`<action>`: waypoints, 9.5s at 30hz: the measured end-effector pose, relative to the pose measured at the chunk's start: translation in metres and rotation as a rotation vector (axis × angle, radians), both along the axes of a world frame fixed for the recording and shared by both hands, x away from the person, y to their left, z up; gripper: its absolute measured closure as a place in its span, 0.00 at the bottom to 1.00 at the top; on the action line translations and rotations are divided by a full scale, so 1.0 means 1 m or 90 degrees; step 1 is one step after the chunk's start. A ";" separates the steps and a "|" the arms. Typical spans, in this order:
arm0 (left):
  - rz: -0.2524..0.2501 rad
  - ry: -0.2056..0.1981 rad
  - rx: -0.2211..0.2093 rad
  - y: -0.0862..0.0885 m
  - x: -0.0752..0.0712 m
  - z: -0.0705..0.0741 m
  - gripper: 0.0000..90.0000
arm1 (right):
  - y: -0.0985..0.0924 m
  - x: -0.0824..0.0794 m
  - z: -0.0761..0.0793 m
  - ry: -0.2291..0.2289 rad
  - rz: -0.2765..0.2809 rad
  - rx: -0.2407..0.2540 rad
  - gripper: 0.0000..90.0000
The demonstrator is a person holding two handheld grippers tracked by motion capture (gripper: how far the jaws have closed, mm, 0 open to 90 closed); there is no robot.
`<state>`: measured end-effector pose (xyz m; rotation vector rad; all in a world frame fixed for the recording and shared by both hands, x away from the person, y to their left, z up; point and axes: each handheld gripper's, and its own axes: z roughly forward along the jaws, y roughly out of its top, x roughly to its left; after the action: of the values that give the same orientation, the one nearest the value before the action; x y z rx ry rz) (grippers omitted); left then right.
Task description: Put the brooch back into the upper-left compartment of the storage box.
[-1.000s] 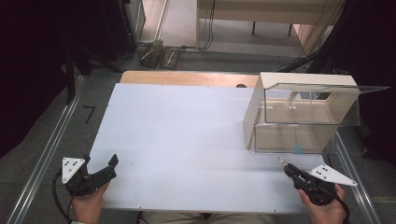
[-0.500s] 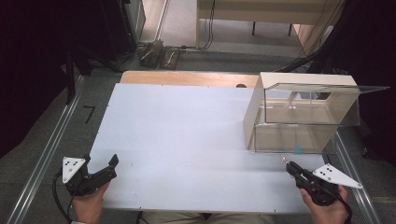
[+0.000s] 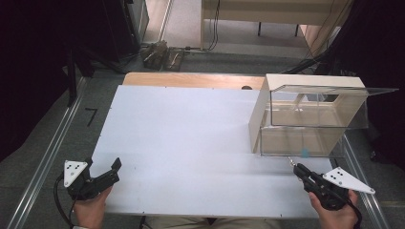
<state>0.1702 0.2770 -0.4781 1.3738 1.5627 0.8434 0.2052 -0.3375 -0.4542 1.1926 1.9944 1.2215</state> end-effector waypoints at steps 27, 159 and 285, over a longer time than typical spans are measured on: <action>-0.001 0.003 0.000 0.000 0.001 0.000 0.04 | 0.001 0.000 0.018 -0.054 -0.003 0.026 0.88; 0.001 0.003 -0.001 0.001 0.001 -0.001 0.04 | 0.022 0.075 0.105 -0.157 -0.024 0.108 0.88; -0.001 0.000 -0.003 0.001 -0.001 0.000 0.04 | 0.012 0.026 0.053 -0.136 -0.060 0.053 0.15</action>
<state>0.1695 0.2783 -0.4778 1.3716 1.5625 0.8370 0.2315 -0.3257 -0.4011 1.1300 1.7293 1.3347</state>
